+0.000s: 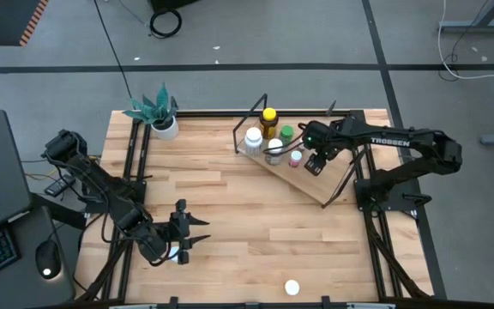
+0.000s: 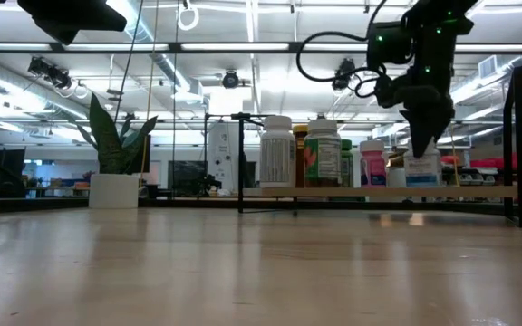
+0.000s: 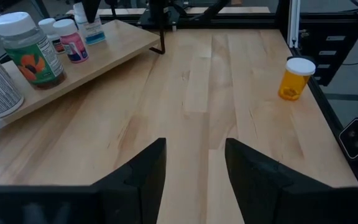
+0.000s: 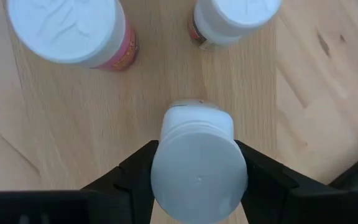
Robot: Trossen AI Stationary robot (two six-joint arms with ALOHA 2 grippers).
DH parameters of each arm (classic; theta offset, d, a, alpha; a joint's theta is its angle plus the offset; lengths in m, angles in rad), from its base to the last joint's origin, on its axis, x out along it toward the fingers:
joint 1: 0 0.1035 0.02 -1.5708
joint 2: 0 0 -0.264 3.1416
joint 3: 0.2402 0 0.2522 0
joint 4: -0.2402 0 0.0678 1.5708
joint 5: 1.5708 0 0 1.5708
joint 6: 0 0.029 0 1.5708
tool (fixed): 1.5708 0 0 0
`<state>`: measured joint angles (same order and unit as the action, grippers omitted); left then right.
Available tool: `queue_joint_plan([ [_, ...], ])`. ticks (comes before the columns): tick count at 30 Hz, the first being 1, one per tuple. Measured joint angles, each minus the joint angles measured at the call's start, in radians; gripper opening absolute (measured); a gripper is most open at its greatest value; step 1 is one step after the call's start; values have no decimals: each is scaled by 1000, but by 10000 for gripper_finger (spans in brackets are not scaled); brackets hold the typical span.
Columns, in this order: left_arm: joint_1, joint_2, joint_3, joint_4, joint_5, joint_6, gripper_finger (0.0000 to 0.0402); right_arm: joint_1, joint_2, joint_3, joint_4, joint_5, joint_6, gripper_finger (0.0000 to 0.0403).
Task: Pick and place medicine bottles onto shelf by color
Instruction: Put the white and blue pill bottle on the shelf, then put the white and green pill bottle on the shelf
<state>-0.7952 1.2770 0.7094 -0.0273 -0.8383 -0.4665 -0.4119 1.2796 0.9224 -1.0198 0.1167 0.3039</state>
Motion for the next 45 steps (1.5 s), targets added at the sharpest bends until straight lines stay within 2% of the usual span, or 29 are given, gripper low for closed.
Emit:
queue_joint_plan([
  [13, 0, 0, 0, 5, 0, -2, 172, -125, -24, -11, 18, -21, -96, 193],
  [24, 0, 0, 0, 5, 0, -3, 172, -141, -23, -11, 39, -32, -98, 229],
  [37, 0, 0, 0, 5, 1, -16, 172, -141, -25, -11, -2, -40, -79, 315],
  [45, 2, 0, 0, 4, 1, -15, 172, -140, -97, 33, -57, -42, -26, 362],
])
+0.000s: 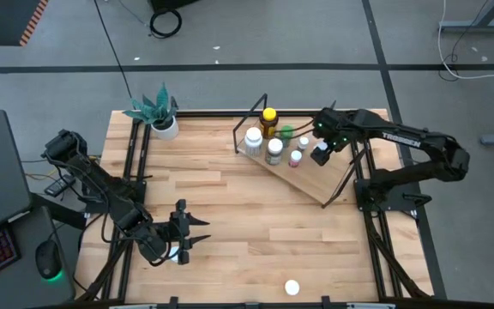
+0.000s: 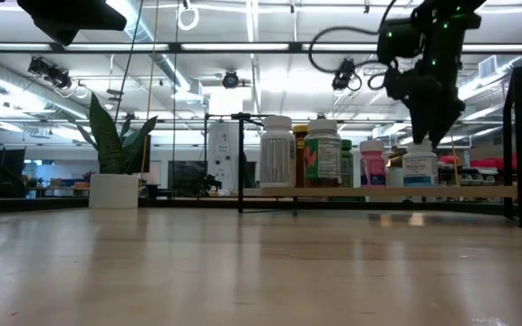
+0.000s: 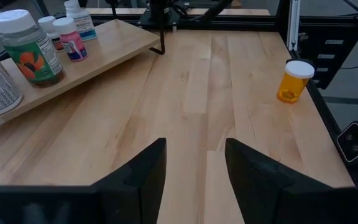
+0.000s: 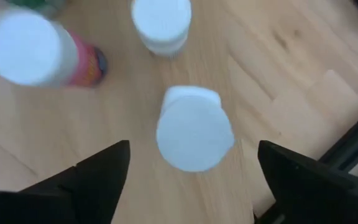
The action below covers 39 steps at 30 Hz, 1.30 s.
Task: Pick and place medicine bottles onto shelf by color
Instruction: Put the white and green pill bottle on the shelf
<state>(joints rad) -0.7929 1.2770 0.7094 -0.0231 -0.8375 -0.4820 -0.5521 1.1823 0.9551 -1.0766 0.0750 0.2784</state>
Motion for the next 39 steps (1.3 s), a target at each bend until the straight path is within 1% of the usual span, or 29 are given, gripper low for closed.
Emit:
queue_joint_plan([
  [4, 6, 0, 0, -3, 0, -9, 172, 17, -41, 56, -43, -25, 57, 384],
  [8, 6, 0, 0, -7, 0, -31, 172, 71, -78, 80, -72, -48, 158, 393],
  [11, 6, 0, 0, -10, 0, -32, 172, 139, -102, 80, -72, -77, 199, 394],
  [15, 11, 0, 0, -10, 0, -48, 172, 238, -137, 80, -54, -77, 262, 394],
  [19, 28, 0, 0, -13, 0, -57, 172, 350, -151, 80, 48, -73, 305, 394],
  [23, 53, 20, 0, -17, 0, -58, 172, 480, -126, 80, 238, -15, 292, 393],
  [26, 72, 42, -1, -17, 0, -59, 172, 580, -73, 80, 363, 15, 257, 393],
  [30, 100, 72, -1, -12, 12, -72, 172, 708, 20, 80, 433, 59, 240, 393],
  [34, 132, 81, -1, 27, 46, -24, 172, 821, 94, 79, 505, 177, 222, 391],
  [36, 157, 76, 3, 21, 105, -2, 172, 859, 124, 79, 572, 241, 213, 387],
  [38, 177, 72, 39, -68, 197, -13, 172, 885, 157, 79, 643, 293, 188, 382],
  [39, 187, 72, 75, -148, 250, -38, 172, 894, 174, 79, 687, 313, 168, 379],
])
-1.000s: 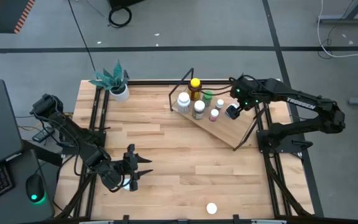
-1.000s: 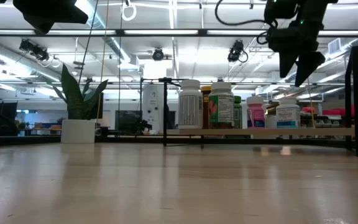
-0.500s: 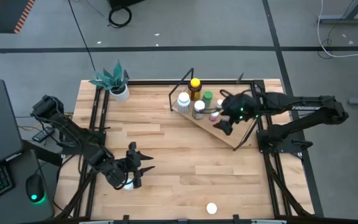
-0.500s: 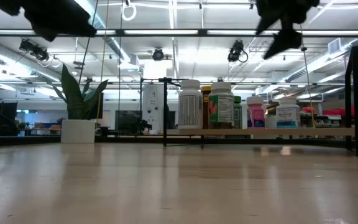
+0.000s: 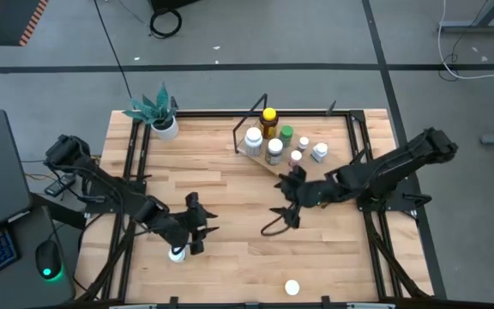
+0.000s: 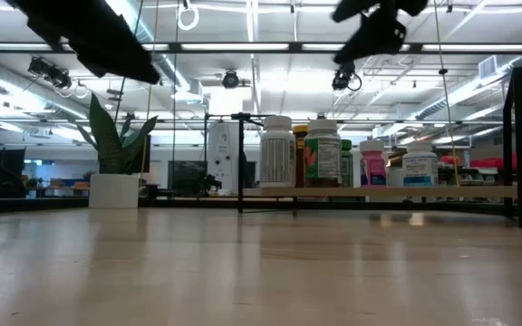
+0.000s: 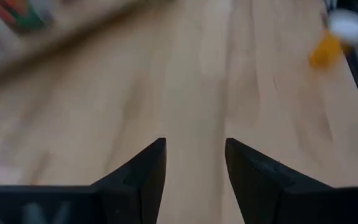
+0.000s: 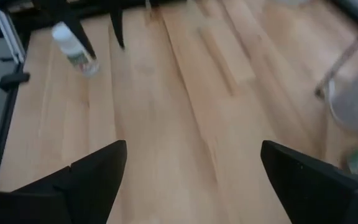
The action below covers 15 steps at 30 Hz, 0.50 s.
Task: Pick and place medicine bottles onto shelf by color
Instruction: Put the white and green pill bottle on the shelf
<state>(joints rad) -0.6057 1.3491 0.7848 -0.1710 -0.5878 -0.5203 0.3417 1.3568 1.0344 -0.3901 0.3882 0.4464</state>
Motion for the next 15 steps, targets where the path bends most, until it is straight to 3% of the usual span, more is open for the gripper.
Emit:
queue_joint_plan([
  [3, 21, 20, 152, -328, 157, -80, 175, 11, 60, 0, 126, 42, -66, 373],
  [7, 19, 71, 374, -701, 278, -180, 196, 9, 146, 0, 249, 40, -137, 368],
  [11, -6, 116, 508, -844, 420, -292, 235, -8, 206, 0, 304, 37, -185, 368],
  [15, -43, 166, 528, -885, 542, -402, 282, -28, 232, 0, 304, -1, -211, 368],
])
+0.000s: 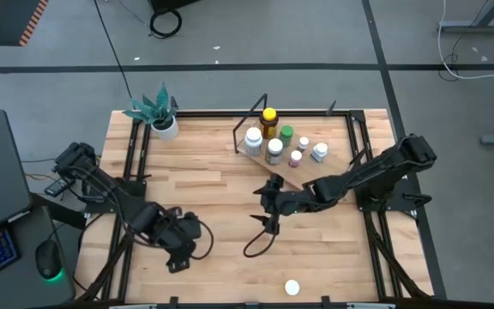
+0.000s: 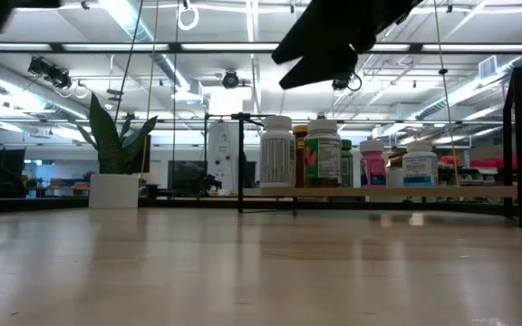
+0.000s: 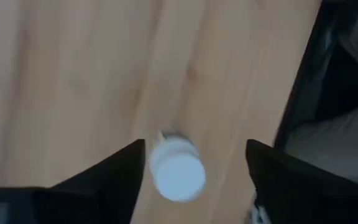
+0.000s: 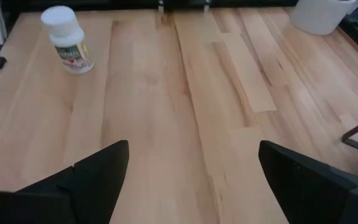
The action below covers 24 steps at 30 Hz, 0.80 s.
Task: Pick and place medicine bottles onto shelf by color
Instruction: Put the white and green pill bottle on the shelf
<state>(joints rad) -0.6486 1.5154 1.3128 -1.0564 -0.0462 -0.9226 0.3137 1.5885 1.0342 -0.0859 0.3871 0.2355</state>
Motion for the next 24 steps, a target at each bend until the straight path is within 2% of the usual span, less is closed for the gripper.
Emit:
queue_joint_plan([
  [3, -22, 45, -1, -40, 63, -66, 315, -9, -3, 0, 7, -7, -7, 367],
  [9, -59, 86, 0, -63, 78, -121, 355, -17, -9, 0, 6, -14, -53, 366],
  [20, -106, 88, -52, -69, 48, -200, 359, -33, -2, 0, 23, -22, -84, 366],
  [24, -109, 89, -69, -63, -8, -230, 357, -43, -2, 0, 31, -30, -101, 366],
])
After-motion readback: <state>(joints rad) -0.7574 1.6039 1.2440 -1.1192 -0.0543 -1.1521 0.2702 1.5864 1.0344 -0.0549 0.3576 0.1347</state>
